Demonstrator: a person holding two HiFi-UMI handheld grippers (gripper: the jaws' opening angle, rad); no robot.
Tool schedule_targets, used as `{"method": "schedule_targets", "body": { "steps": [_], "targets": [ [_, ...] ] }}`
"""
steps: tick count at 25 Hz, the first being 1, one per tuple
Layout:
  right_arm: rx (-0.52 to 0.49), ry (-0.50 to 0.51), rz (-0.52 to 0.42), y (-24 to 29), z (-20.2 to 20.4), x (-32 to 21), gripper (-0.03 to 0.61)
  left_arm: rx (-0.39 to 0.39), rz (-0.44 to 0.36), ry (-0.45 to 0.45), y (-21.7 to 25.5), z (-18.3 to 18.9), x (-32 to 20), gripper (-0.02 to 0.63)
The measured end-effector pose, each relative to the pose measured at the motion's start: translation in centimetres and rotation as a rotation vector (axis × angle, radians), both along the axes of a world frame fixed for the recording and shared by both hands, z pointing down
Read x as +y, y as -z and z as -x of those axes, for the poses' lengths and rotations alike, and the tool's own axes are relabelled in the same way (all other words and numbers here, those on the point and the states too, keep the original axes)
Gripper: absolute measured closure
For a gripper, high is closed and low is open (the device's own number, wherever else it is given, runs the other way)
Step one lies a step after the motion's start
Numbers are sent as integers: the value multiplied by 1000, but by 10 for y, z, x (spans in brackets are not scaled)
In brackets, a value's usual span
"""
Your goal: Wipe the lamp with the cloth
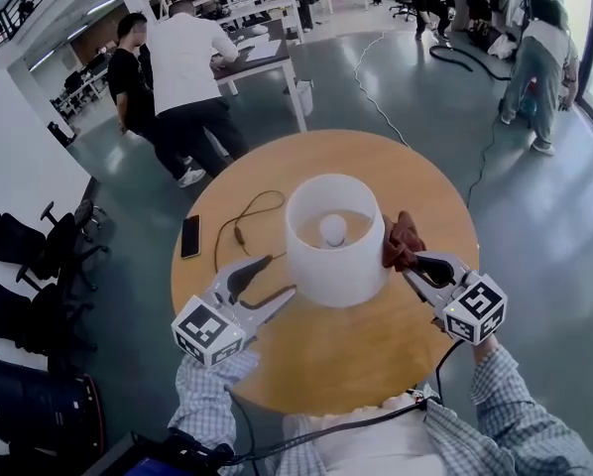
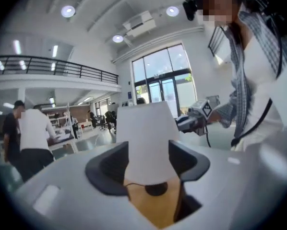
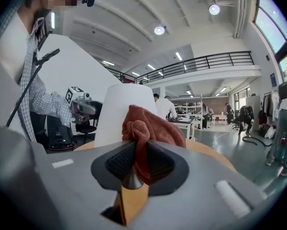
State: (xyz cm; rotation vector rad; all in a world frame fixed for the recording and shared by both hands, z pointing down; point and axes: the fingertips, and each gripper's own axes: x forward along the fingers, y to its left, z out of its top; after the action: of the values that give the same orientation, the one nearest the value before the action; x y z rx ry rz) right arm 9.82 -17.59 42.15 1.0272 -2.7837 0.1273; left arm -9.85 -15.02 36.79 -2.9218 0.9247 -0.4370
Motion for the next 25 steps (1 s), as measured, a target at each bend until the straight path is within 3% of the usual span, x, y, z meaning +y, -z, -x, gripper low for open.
{"method": "schedule_targets", "body": {
  "steps": [7,10,15,21,25],
  "targets": [
    [19,-34,2,-1,1,0,509,-310,-189,-145,58,-26,-15,345],
    [29,-42,5,-2,1,-1,509,-457,-215,-242,62,-45,-14,347],
    [43,-45,8,-3,2,-3,509,-769,-215,-409,39,-63,-13,347],
    [59,-42,14,-3,2,-1,509,-956,-211,-544,27,-80,-13,348],
    [62,-40,19,-4,0,1,509,-1004,-164,-601,21,-84,-9,363]
  ]
}}
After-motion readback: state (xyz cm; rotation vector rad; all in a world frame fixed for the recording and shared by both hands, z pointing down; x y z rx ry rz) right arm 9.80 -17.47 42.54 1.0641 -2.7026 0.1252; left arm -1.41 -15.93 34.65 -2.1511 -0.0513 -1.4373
